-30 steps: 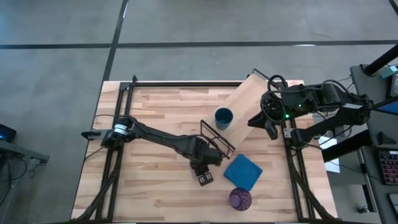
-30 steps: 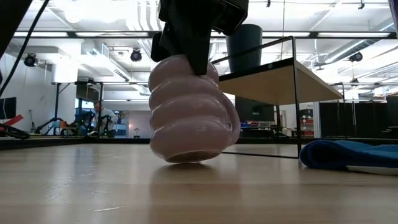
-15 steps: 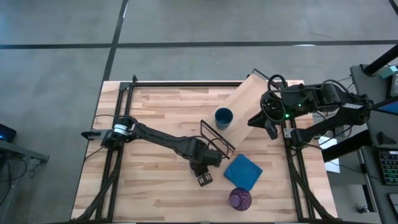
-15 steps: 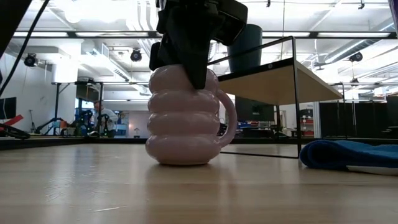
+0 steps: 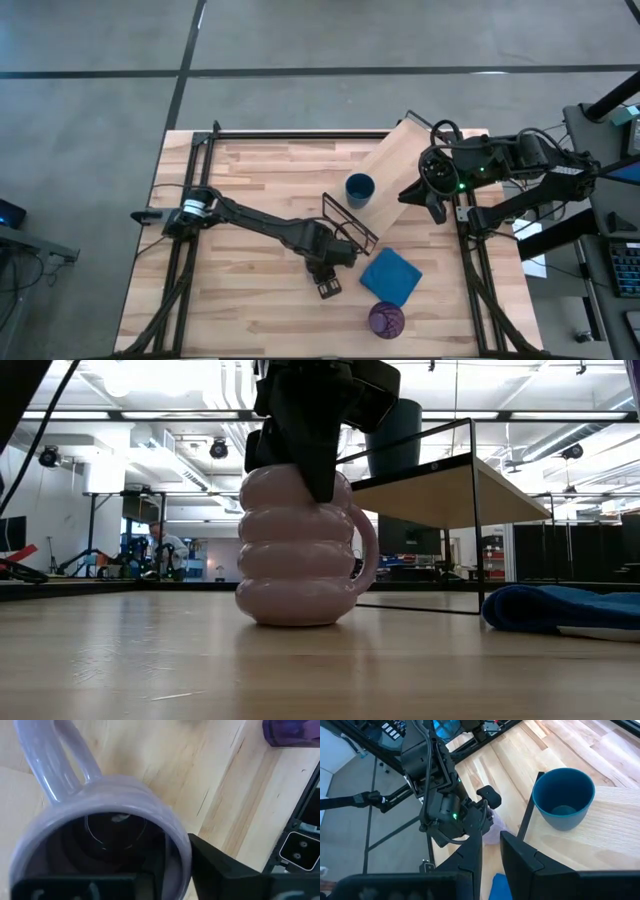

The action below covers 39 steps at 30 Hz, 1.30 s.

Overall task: Stack small to large cups/mugs on shelf
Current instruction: Put the purple mug on the shelf

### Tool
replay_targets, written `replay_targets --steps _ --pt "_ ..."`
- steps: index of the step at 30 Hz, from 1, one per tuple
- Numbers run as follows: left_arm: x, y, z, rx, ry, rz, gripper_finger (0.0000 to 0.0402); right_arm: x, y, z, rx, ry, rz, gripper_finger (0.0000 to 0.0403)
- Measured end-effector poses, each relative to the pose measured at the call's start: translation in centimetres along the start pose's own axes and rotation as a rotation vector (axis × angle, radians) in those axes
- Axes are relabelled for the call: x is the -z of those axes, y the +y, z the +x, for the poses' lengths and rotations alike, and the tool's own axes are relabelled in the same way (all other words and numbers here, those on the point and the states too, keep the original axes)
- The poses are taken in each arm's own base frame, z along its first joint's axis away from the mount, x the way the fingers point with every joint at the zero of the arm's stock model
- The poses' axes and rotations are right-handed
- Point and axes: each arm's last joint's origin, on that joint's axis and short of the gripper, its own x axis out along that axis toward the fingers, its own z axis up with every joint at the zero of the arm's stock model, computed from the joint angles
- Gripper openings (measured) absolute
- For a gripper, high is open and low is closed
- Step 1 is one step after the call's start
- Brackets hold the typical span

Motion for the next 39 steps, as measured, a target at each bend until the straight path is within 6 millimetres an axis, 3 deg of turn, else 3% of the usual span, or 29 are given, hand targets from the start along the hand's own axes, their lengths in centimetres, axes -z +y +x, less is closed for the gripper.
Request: replay_targets --steps 6,11,16,22,26,33,39 --pt "-0.1 0.1 0.0 -0.012 -0.01 0.003 0.0107 0.0 0.0 0.0 0.0 0.0 0.0 0.0063" --pt "-0.1 0.1 -0.2 -0.017 -0.019 -0.001 0.0113 0.0 0.0 0.0 0.0 0.001 0.0 0.0063" --pt "0.1 -0.1 -1.9 -0.005 -0.022 -0.033 0.0114 0.1 0.2 0.0 -0.06 0.046 0.001 0.0063" --pt "0.5 -0.9 -7.0 0.05 -0.122 -0.086 0.0114 0.7 0.8 0.0 -0.158 0.127 -0.042 0.0063" --pt "1.2 -1.4 -11.0 0.081 -0.232 -0.084 0.0114 1.3 2.1 1.0 -0.209 0.151 -0.201 0.0063" --pt "3.5 -0.6 -16.8 0.055 -0.408 -0.106 0.0114 1.8 6.4 4.0 -0.392 0.071 -0.517 0.0063" --pt "5.8 0.8 -20.5 -0.025 -0.516 -0.13 0.0114 2.1 7.8 7.7 -0.398 0.056 -0.698 0.0063"
